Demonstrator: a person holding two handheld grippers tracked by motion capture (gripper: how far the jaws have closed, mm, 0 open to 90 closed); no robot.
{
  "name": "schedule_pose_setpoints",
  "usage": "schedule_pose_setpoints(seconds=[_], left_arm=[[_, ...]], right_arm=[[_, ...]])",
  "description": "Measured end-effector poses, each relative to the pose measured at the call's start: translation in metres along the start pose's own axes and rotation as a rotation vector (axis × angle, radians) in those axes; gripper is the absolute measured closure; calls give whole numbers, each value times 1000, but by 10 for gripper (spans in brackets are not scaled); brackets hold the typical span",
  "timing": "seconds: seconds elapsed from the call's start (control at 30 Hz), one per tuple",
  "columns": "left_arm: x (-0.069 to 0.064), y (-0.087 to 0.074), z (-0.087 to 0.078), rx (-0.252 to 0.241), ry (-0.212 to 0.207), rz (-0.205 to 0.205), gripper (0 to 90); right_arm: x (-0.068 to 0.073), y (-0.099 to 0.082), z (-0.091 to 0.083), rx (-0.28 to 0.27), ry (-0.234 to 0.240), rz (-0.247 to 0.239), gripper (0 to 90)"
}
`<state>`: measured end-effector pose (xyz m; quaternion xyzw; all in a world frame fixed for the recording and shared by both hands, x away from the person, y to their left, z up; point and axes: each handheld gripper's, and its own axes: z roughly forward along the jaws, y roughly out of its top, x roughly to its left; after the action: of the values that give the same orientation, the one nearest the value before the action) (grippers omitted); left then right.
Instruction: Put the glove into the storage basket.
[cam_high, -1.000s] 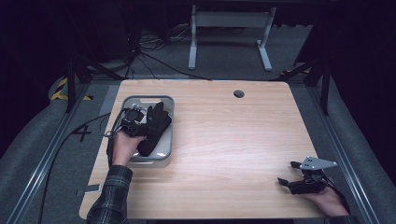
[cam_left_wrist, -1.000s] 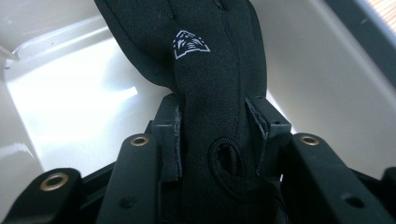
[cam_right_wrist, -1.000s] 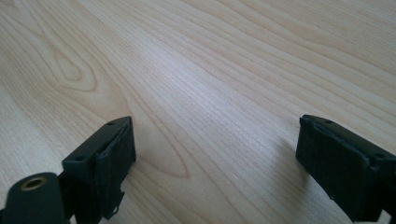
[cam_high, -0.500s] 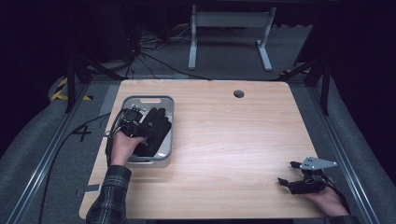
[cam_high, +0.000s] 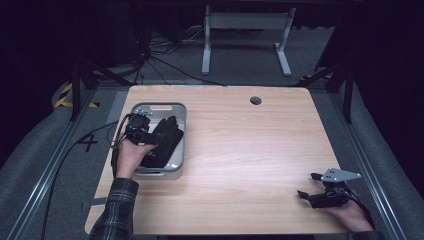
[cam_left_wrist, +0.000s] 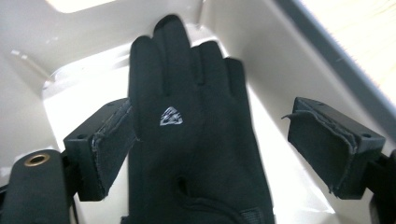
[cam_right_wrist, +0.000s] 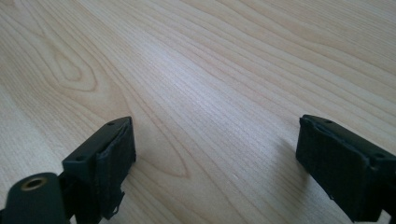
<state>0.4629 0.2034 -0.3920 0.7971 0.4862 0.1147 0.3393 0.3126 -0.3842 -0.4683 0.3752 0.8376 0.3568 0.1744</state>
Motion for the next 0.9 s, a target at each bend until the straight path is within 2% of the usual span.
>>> schedule_pose_setpoints(seconds=[0.17, 0.43, 0.47, 0.53, 0.57, 0.9], left_arm=[[-8, 3, -5, -11, -20, 15, 156], [-33, 13, -13, -56, -81, 63, 157], [-33, 13, -13, -56, -81, 63, 157], [-44, 15, -14, -60, -104, 86, 156], [-44, 15, -14, -60, -104, 86, 156], [-84, 22, -10, -80, -165, 160, 157]], right_arm=[[0, 0, 0, 0, -1, 0, 122], [0, 0, 0, 0, -1, 0, 123], [0, 0, 0, 0, 0, -1, 122], [0, 0, 0, 0, -1, 0, 122], [0, 0, 0, 0, -1, 0, 122], [0, 0, 0, 0, 0, 0, 122]])
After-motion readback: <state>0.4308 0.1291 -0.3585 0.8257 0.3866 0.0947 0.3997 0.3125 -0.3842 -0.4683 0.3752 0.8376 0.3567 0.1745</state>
